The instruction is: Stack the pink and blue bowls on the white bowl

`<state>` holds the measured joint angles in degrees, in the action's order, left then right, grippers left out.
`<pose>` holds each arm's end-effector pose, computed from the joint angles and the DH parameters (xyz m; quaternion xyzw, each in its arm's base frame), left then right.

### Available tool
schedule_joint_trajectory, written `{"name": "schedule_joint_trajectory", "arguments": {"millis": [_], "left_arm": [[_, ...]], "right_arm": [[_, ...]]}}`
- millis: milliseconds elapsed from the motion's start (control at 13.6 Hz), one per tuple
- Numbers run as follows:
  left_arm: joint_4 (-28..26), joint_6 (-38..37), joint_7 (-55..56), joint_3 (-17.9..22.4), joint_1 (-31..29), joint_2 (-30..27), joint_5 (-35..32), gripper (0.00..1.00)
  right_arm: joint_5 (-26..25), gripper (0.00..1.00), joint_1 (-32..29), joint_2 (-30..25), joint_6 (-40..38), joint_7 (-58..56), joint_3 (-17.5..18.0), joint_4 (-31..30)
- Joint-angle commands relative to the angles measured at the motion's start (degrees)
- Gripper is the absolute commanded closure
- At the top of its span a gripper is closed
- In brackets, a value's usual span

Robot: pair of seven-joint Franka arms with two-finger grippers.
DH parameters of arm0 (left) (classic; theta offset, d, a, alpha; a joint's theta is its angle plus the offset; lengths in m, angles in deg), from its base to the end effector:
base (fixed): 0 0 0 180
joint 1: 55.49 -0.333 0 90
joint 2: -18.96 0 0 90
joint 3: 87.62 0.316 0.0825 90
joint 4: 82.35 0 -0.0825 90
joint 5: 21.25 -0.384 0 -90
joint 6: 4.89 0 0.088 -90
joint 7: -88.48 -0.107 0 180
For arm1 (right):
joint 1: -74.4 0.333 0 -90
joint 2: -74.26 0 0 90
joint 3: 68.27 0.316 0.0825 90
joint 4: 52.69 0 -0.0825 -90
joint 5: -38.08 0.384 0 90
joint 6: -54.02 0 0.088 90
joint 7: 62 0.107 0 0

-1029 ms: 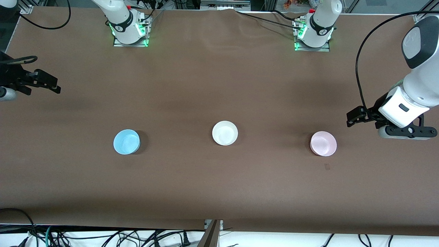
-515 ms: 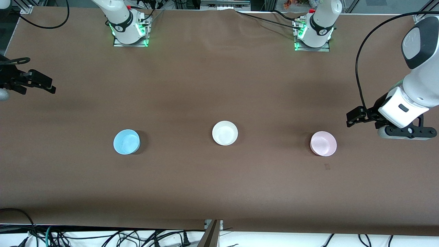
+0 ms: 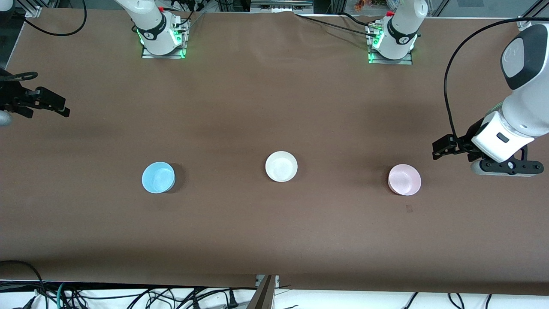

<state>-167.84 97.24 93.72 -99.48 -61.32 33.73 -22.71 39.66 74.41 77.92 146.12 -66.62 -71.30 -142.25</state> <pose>0.6414 -0.0509 0.5293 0.9997 -0.0055 0.0176 0.0154 0.5758 -0.0266 0.5953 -0.9998 -0.0134 0.0089 0.0127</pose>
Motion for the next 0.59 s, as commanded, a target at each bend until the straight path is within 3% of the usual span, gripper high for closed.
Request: {"name": "schedule_joint_trajectory", "arguments": {"millis": [0,515], "left_arm": [[1.03,-0.97,0.21,-0.09,-0.14,0.53,-0.83,0.00],[1.03,-0.88,0.21,-0.09,-0.23,1.14,-0.83,0.00]], "right_arm": [[-0.88,0.01,-0.10,-1.20,-0.52,1.18,0.22,-1.04],[-0.79,0.01,-0.10,-0.59,-0.17,1.28,0.22,0.09]]}}
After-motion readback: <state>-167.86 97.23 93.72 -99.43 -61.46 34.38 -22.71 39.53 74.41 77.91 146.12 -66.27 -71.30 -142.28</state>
